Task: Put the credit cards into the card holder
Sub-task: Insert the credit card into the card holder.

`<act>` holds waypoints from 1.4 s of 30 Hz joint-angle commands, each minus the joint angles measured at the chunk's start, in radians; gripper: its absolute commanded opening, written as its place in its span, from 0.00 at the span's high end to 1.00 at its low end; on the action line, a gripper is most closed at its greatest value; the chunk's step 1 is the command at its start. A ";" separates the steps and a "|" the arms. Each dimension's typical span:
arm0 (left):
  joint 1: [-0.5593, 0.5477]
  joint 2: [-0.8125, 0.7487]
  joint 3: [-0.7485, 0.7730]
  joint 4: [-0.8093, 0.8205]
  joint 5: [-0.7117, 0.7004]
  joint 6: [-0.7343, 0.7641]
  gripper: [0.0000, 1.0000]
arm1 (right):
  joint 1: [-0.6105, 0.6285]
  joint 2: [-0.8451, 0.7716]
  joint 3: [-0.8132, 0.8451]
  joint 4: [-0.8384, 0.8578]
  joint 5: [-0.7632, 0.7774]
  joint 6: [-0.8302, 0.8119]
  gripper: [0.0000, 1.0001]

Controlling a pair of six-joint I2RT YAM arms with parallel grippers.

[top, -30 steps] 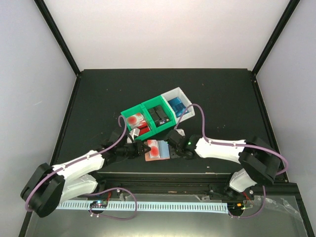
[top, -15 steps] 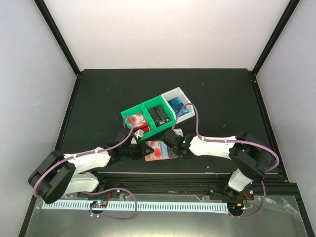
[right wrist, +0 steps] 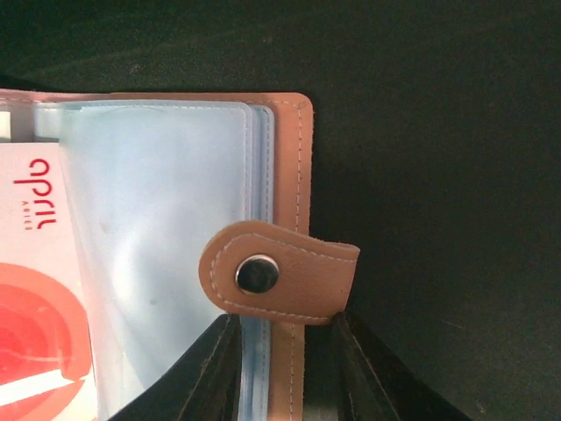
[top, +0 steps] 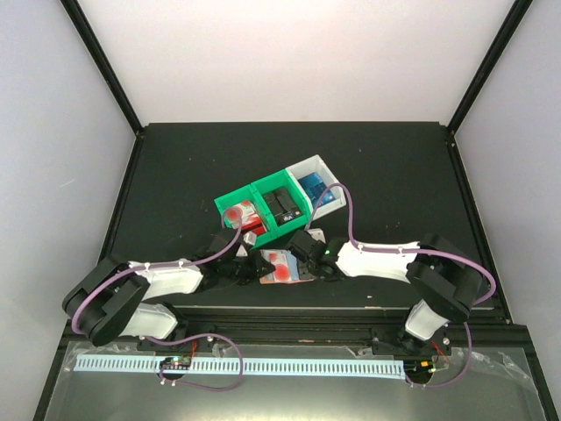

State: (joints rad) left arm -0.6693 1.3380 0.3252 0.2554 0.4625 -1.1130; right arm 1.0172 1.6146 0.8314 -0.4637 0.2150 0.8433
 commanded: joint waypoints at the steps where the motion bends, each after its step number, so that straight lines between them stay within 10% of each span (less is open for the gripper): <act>1: -0.023 0.050 0.034 0.071 -0.011 -0.019 0.98 | 0.004 0.011 -0.039 0.007 -0.017 0.016 0.69; 42: -0.086 0.160 0.025 0.239 -0.024 -0.169 0.99 | 0.003 -0.133 -0.149 0.197 -0.147 0.053 0.59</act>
State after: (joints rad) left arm -0.7300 1.4693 0.3252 0.4808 0.4458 -1.3109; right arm 1.0161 1.5043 0.6968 -0.3416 0.1360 0.8703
